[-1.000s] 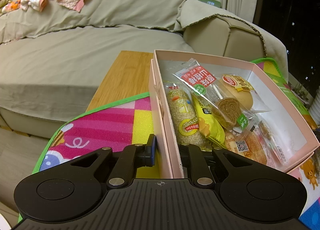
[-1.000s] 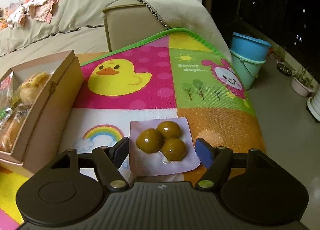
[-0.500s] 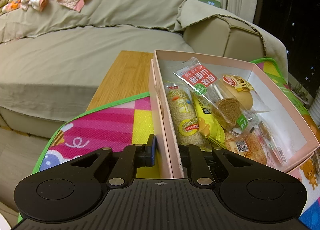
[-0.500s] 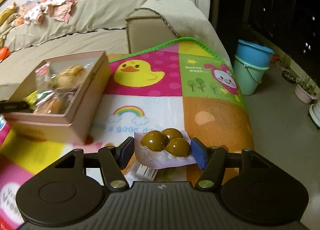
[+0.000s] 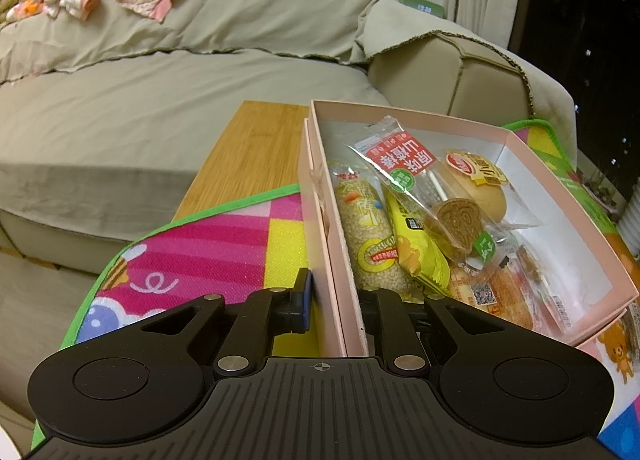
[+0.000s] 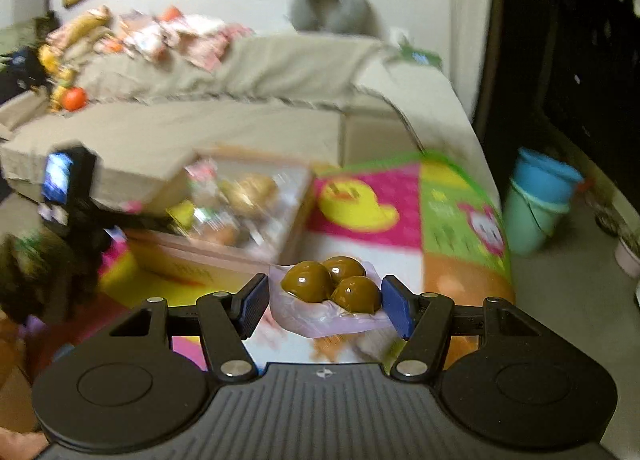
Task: Organize objects
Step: 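Carry the candy tray with the right tool and release it into the box, then grasp the brown biscuit packet with the right tool and lift it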
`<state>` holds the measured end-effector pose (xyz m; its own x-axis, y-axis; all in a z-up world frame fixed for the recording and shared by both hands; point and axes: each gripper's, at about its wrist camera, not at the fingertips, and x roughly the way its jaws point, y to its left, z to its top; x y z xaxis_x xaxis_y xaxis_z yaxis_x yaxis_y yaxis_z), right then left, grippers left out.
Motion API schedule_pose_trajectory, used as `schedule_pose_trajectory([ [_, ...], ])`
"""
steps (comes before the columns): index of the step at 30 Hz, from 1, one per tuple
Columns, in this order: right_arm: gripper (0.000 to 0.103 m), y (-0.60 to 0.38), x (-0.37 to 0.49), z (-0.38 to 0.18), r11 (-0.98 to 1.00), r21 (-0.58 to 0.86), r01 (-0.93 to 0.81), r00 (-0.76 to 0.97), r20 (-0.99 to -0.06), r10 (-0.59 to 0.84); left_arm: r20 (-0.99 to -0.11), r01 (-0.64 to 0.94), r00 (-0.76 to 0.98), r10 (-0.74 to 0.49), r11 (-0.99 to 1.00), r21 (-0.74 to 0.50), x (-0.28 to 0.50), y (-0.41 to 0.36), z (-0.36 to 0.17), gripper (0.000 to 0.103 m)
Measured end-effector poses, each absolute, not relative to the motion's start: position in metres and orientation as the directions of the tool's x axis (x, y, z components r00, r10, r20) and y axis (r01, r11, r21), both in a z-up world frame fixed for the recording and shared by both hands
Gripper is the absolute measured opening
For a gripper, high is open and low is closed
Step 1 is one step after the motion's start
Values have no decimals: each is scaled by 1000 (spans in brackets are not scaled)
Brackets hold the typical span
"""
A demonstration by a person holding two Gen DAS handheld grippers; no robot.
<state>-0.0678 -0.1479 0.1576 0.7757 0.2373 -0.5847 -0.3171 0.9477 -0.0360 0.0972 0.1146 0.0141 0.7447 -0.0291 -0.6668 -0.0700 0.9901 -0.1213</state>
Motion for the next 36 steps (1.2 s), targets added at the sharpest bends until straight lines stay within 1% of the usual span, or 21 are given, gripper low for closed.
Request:
schedule_pose_trajectory([
  [5,62,-122,-57,200,925,-9,-380,829,-447,336,-667,-71,745,-29,990,-122,97,115,14,15],
  [8,62,-104,-45,220,914,3,-406,856,-349,382,-668,-71,743,-28,990,-120,97,115,14,15],
  [10,63,-95,-31,232,909,36,-415,865,-293,406,-670,-70,742,-26,991,-116,97,114,15,15],
  [11,73,-91,-23,237,904,55,-424,864,-275,422,-671,-70,741,-26,991,-115,97,114,15,15],
  [13,84,-83,-7,238,912,54,-408,872,-275,406,-671,-67,741,-25,991,-112,96,113,15,15],
  [16,86,-81,-1,226,907,53,-417,858,-305,413,-670,-66,742,-26,992,-112,96,113,15,15],
  [18,91,-86,-3,209,910,45,-412,850,-340,402,-670,-65,742,-25,992,-109,95,113,15,15],
  [20,92,-93,-3,189,924,33,-382,843,-397,363,-669,-65,743,-25,992,-110,95,113,15,15],
  [25,93,-119,-6,126,959,34,-281,781,-572,249,-669,-65,743,-26,992,-111,95,113,15,15],
  [27,93,-130,-11,103,971,34,-236,755,-623,206,-669,-65,743,-26,992,-111,95,113,15,15],
  [31,93,-152,-18,77,987,60,-146,721,-677,148,-669,-66,743,-25,992,-111,95,113,15,15],
  [36,94,-176,-17,62,997,68,-40,706,-704,76,-669,-66,743,-26,992,-111,95,113,15,15],
])
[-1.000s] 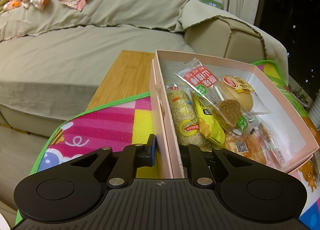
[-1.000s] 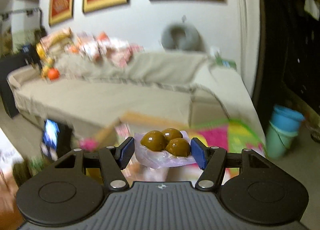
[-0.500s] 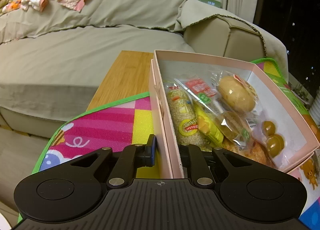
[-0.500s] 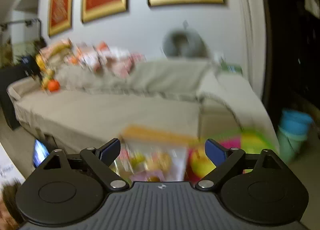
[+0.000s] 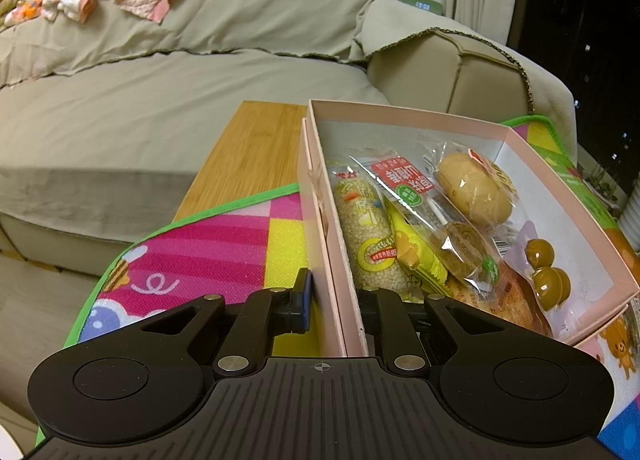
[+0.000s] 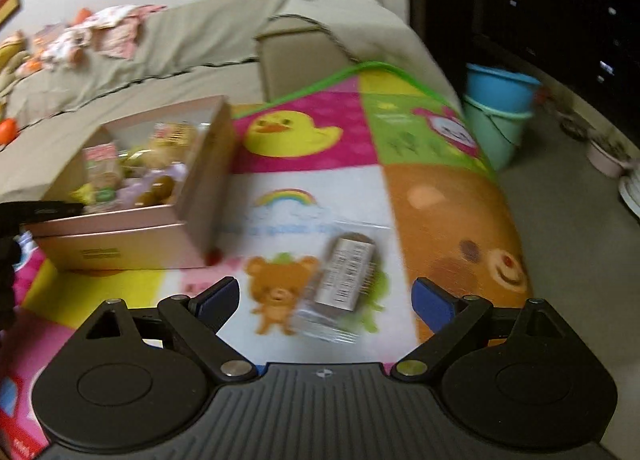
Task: Organize objects
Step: 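Grasp the brown biscuit packet with the right tool and lift it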
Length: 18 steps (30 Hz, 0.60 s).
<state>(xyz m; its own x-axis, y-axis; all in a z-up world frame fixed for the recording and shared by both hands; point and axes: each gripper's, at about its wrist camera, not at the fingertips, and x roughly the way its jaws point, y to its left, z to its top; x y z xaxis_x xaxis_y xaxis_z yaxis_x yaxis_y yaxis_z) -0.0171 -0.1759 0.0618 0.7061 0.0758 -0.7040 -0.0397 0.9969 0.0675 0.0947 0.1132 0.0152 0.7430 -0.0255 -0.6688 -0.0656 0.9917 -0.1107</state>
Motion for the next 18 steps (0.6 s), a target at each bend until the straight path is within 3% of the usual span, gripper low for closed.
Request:
schedule_pose_trajectory([
  [8,93,-180,-1,49,998,62,-12,693,-719,53,-669,-65,743,-26,992,-111,95,113,15,15],
  [13,73,-168,19,38,999,42,-35,675,-736,54,-669,-65,743,-26,992,-111,95,113,15,15],
  [18,64,-159,28,34,999,9,-51,673,-738,41,-669,-65,743,-26,992,-111,95,113,16,15],
])
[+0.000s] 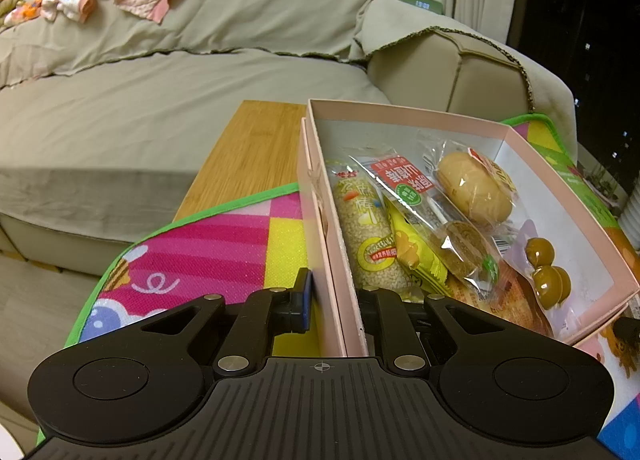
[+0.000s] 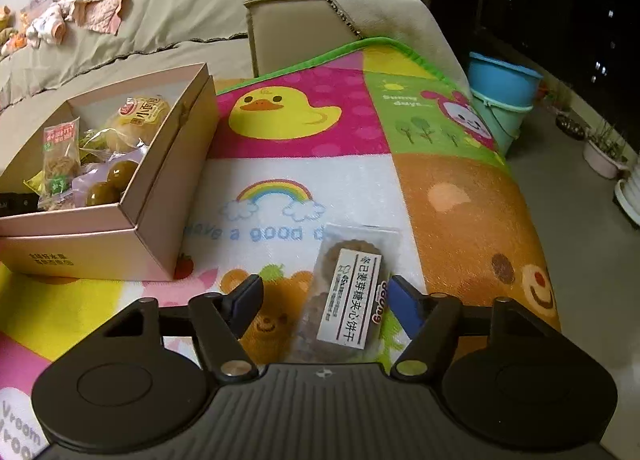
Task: Organize objects
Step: 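Grasp the brown biscuit packet with the right tool and lift it, then carry the biscuit packet with the right tool and drop it in the box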
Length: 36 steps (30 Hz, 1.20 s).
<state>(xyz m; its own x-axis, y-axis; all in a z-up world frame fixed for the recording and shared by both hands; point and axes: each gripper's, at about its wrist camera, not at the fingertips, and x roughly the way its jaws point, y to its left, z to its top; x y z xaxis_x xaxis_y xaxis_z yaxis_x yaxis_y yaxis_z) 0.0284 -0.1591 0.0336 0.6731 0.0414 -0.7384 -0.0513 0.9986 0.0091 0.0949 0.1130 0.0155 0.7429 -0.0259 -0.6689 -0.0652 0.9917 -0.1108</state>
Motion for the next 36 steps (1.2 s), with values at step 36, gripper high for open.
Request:
schedule_pose_trajectory([
  [36,37,-122,5,185,935,185,-303,762,-542,354,-666,-68,746,-30,990,-120,94,114,13,15],
])
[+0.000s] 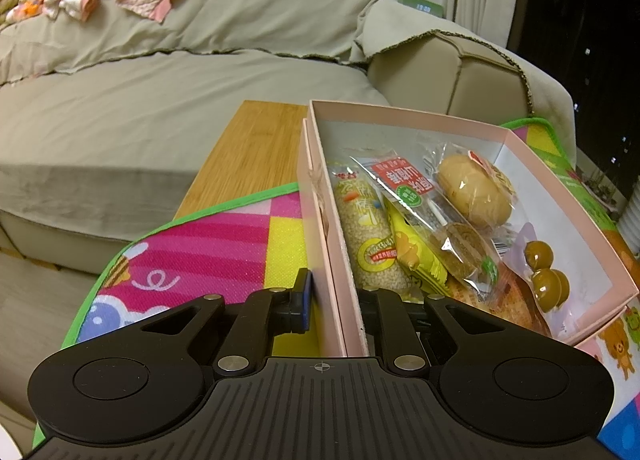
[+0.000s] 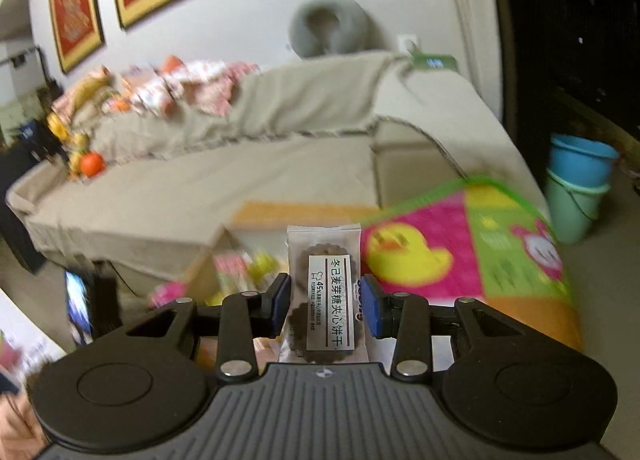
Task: Organize objects
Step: 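Carry the biscuit packet with the right tool and drop it in the box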
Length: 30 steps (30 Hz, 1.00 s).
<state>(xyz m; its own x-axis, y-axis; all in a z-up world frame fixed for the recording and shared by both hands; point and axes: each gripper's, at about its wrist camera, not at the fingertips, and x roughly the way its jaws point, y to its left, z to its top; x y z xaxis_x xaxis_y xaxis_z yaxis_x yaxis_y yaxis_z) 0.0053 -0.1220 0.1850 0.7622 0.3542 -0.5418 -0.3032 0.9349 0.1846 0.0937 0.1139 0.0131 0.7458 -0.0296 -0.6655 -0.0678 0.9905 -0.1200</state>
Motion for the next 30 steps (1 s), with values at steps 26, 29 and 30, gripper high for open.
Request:
schedule_pose_trajectory([
  [26,82,-92,58,124,951,125,-284,744,-596,301,-666,-60,745,-40,990,-127,93,115,15,15],
  [29,84,-102,28,108,921,98,-378,706,-613,355,-680,-82,733,-10,991,-103,98,107,17,13],
  [30,84,-103,18,101,910,85,-405,689,-626,365,-683,-87,731,0,992,-92,102,102,17,13],
])
